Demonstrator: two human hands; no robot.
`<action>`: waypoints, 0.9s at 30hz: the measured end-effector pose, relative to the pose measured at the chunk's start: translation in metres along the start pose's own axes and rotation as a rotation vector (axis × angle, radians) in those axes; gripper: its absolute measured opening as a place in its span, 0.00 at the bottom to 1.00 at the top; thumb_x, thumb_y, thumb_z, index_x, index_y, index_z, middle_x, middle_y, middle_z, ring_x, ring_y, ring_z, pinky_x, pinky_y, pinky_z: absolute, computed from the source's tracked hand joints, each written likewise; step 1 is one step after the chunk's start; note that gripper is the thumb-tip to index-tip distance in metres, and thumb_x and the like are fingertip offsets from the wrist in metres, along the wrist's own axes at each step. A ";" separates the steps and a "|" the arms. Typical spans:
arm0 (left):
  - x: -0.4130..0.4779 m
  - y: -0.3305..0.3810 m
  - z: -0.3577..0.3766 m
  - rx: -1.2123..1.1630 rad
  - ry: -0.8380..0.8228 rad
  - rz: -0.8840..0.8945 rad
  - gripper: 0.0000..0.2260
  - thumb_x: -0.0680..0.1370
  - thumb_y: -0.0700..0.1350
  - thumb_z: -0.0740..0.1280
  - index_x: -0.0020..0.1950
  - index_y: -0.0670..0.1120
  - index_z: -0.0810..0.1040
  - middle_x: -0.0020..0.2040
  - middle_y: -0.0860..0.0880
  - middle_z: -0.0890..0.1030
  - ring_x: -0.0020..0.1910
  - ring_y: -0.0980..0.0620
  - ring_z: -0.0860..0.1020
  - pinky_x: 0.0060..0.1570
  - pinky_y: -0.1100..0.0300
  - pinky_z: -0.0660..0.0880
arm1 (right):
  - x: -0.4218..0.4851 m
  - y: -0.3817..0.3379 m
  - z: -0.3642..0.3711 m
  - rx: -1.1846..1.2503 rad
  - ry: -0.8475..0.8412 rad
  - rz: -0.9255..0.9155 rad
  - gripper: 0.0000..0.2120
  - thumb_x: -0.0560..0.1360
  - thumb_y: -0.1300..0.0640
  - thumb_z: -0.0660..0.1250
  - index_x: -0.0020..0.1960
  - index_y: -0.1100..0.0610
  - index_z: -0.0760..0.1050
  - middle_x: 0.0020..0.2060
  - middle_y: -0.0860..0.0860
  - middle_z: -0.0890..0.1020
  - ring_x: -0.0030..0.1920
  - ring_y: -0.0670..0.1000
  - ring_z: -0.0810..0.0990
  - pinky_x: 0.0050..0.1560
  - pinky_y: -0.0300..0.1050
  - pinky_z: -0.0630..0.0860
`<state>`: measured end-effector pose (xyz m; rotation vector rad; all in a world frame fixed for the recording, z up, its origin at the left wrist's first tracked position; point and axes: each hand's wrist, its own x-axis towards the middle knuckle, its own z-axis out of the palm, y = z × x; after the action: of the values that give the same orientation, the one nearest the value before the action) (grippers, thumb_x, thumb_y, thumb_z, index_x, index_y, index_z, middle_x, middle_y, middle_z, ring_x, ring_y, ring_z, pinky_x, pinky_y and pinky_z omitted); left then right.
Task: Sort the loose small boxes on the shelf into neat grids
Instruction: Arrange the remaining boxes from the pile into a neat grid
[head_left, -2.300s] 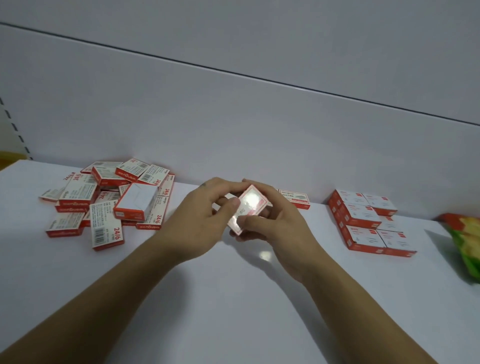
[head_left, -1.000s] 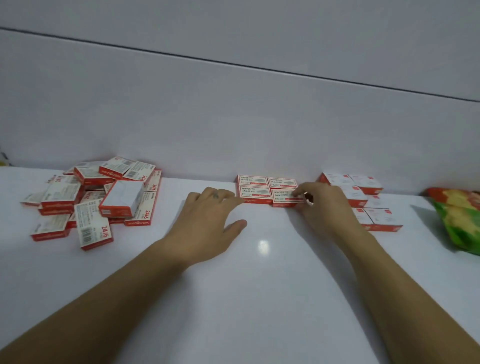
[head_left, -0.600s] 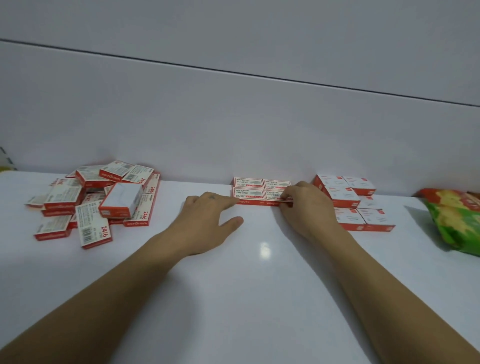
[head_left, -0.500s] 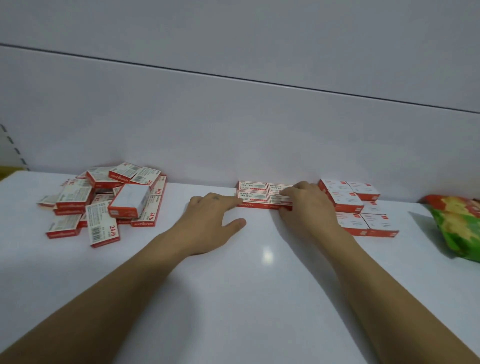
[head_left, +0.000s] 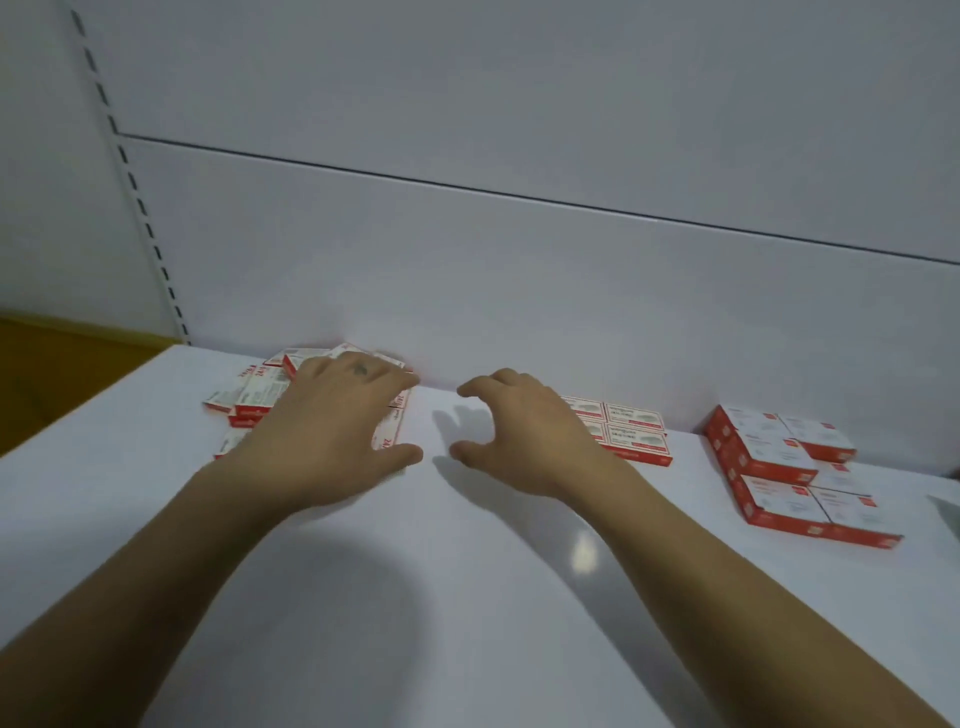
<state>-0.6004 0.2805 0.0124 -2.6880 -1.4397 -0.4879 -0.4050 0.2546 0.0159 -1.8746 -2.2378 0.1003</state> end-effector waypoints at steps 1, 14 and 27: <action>-0.007 -0.008 -0.003 0.013 -0.013 -0.034 0.33 0.71 0.66 0.65 0.72 0.57 0.62 0.73 0.55 0.65 0.71 0.52 0.61 0.70 0.52 0.56 | 0.005 -0.008 0.004 0.005 -0.021 -0.027 0.30 0.73 0.42 0.68 0.71 0.49 0.65 0.66 0.50 0.71 0.65 0.53 0.70 0.62 0.48 0.67; -0.060 -0.030 -0.006 0.106 0.016 -0.173 0.34 0.67 0.66 0.64 0.68 0.50 0.72 0.66 0.49 0.75 0.67 0.45 0.70 0.66 0.45 0.62 | 0.043 -0.048 0.055 -0.007 -0.058 -0.117 0.30 0.68 0.30 0.61 0.64 0.46 0.72 0.59 0.48 0.75 0.58 0.51 0.73 0.54 0.48 0.74; -0.056 -0.006 0.002 0.098 0.037 -0.223 0.31 0.69 0.64 0.68 0.69 0.53 0.71 0.70 0.51 0.71 0.71 0.46 0.66 0.69 0.46 0.56 | 0.028 -0.035 0.046 0.022 -0.068 0.001 0.22 0.71 0.43 0.64 0.63 0.47 0.71 0.54 0.52 0.74 0.53 0.55 0.75 0.47 0.46 0.72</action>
<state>-0.6339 0.2397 -0.0069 -2.4445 -1.7143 -0.4631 -0.4534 0.2794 -0.0189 -1.8880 -2.2705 0.1902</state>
